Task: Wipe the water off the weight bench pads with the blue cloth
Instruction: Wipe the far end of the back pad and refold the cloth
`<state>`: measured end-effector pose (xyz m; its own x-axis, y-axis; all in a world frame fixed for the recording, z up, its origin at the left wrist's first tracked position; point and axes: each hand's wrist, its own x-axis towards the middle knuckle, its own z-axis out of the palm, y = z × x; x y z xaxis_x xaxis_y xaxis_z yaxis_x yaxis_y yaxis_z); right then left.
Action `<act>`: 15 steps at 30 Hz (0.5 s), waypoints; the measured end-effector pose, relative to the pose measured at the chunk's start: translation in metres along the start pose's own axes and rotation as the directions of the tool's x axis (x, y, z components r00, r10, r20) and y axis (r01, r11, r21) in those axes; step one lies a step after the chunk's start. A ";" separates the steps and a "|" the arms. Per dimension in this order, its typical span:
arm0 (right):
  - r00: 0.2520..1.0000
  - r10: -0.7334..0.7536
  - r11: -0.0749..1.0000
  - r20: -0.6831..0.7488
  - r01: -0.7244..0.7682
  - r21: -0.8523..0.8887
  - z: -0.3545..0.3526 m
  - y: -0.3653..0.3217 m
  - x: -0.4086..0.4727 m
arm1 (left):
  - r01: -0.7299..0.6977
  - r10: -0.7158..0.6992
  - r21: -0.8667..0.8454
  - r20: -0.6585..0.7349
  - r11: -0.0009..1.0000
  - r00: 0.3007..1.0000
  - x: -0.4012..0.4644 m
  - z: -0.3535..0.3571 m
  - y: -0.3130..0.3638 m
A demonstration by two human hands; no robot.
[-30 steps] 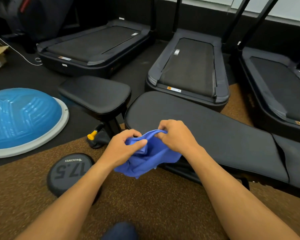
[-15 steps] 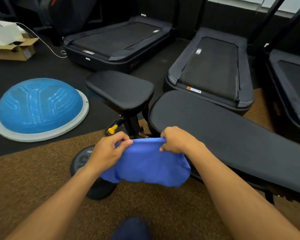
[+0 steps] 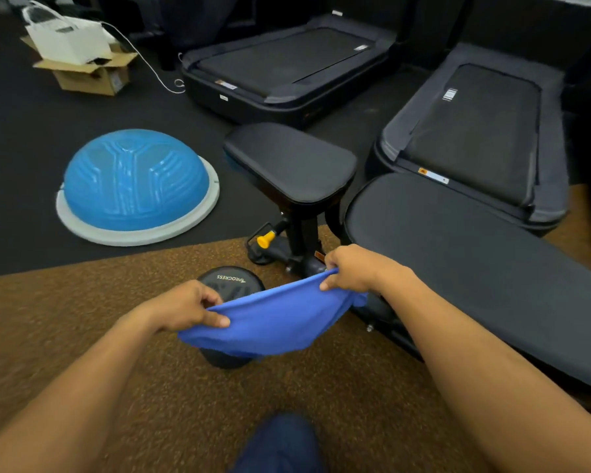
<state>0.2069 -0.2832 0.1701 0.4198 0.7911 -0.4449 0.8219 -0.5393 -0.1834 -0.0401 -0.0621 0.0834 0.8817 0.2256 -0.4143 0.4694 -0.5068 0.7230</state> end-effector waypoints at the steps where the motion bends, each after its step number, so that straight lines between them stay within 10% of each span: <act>1: 1.000 -0.003 1.000 0.020 0.003 0.002 0.002 0.000 0.005 | 0.021 -0.020 -0.025 0.020 0.999 1.000 -0.005 -0.002 -0.007; 9: 0.992 -0.071 0.991 0.100 0.059 0.121 -0.003 -0.007 0.032 | 0.184 -0.115 -0.402 0.189 0.897 0.975 -0.041 -0.020 -0.040; 15: 0.998 -0.016 0.861 0.054 -0.013 0.508 -0.004 -0.010 0.064 | 0.114 -0.119 -0.755 0.048 0.646 0.992 -0.050 -0.039 -0.074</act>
<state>0.2269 -0.2255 0.1473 0.3849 0.7832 -0.4883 0.5063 -0.6215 -0.5978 -0.1175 -0.0036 0.0719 0.8165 0.2441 -0.5232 0.4389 0.3264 0.8372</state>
